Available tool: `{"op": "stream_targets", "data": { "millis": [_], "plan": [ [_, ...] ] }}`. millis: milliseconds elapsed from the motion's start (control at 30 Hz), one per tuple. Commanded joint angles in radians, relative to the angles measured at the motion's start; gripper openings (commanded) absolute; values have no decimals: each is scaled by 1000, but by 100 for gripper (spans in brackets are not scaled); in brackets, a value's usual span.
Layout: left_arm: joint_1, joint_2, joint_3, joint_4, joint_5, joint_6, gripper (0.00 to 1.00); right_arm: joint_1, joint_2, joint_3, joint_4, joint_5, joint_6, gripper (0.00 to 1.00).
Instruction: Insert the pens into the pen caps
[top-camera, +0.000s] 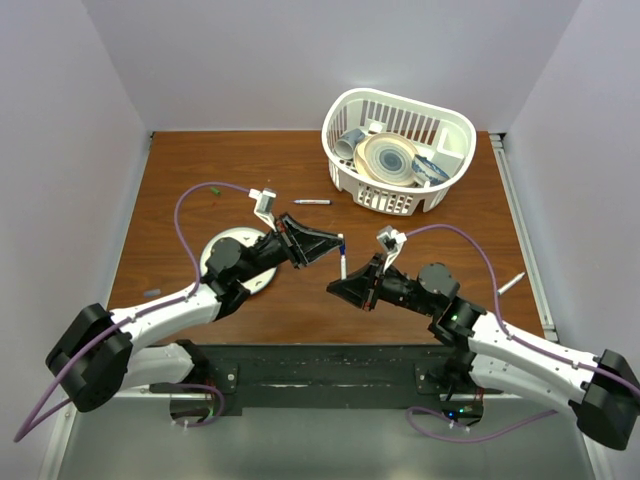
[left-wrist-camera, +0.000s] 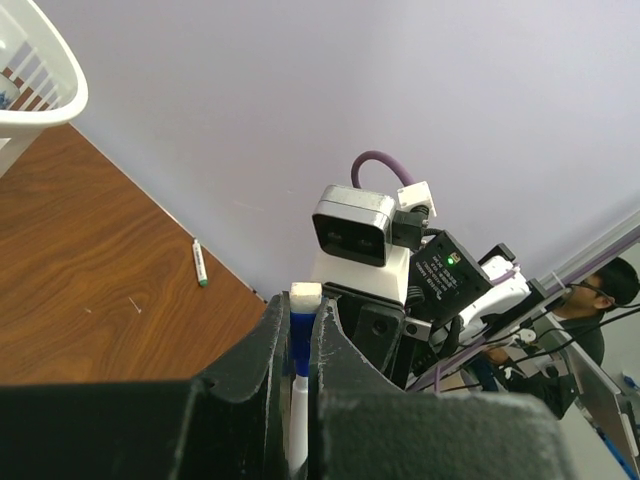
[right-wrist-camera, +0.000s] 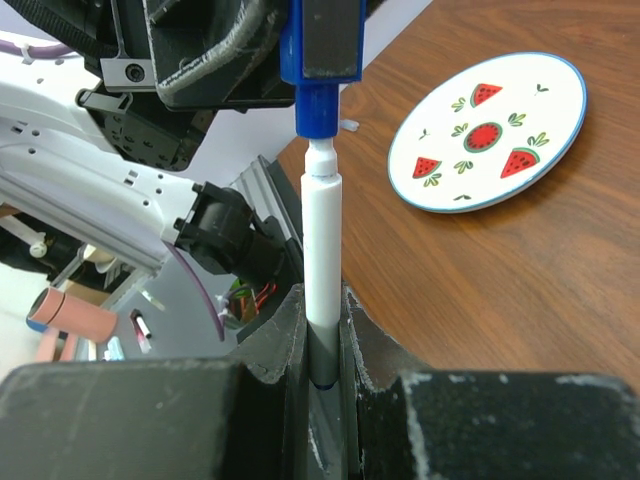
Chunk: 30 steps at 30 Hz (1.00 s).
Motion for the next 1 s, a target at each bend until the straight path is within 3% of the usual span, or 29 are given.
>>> {"op": "stream_targets", "data": {
  "millis": [0, 567, 733, 867, 967],
  "plan": [
    [7, 3, -13, 48, 30, 8, 0, 7, -25, 54, -5, 52, -34, 0],
    [-61, 7, -204, 121, 107, 5, 0, 4, 11, 243, -158, 270, -104, 0],
    [-93, 88, -298, 379, 136, -113, 0, 4, 49, 297, -137, 299, -138, 0],
    [-164, 156, -298, 408, 114, -112, 0, 6, 80, 335, -112, 311, -161, 0],
    [-184, 211, -345, 533, 104, -173, 0, 3, 93, 378, -118, 319, -205, 0]
  ]
}}
